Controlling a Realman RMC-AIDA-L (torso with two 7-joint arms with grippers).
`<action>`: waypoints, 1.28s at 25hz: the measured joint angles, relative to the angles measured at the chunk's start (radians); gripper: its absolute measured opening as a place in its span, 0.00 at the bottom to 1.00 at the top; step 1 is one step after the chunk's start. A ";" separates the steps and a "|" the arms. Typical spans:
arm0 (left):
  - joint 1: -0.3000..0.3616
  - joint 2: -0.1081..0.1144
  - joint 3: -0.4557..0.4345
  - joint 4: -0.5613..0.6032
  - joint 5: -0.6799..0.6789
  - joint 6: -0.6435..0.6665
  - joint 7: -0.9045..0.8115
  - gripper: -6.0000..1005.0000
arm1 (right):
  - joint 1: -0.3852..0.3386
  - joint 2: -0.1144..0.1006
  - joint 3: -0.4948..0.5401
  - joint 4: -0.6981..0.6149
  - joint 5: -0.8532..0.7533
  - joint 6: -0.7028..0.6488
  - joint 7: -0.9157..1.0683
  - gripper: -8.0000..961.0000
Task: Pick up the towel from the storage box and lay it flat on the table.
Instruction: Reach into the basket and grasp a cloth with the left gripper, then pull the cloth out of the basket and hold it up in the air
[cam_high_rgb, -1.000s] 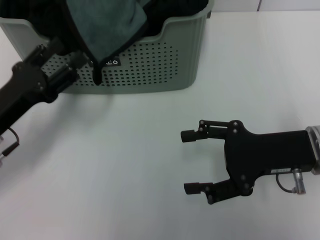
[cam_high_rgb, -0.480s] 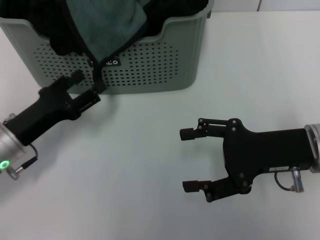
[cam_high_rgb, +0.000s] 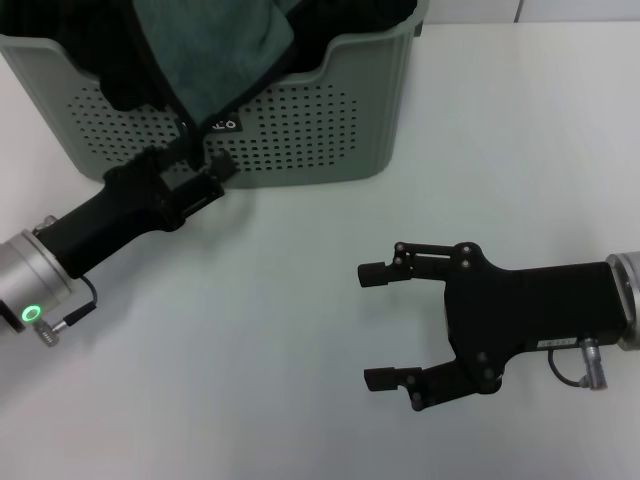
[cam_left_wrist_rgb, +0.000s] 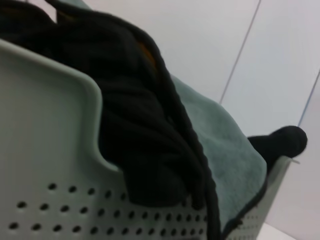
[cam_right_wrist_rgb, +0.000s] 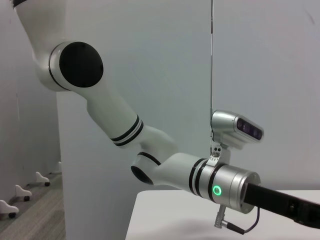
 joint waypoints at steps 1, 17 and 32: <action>-0.001 0.000 0.005 0.000 0.001 -0.001 -0.003 0.77 | 0.000 0.000 0.000 0.000 0.000 0.000 0.000 0.91; -0.006 0.000 -0.001 0.000 -0.017 0.002 -0.006 0.41 | -0.001 0.000 -0.014 0.003 0.003 -0.005 0.000 0.91; 0.011 0.002 -0.002 0.005 -0.064 0.303 0.002 0.04 | -0.007 0.000 -0.016 0.006 0.007 -0.008 -0.014 0.91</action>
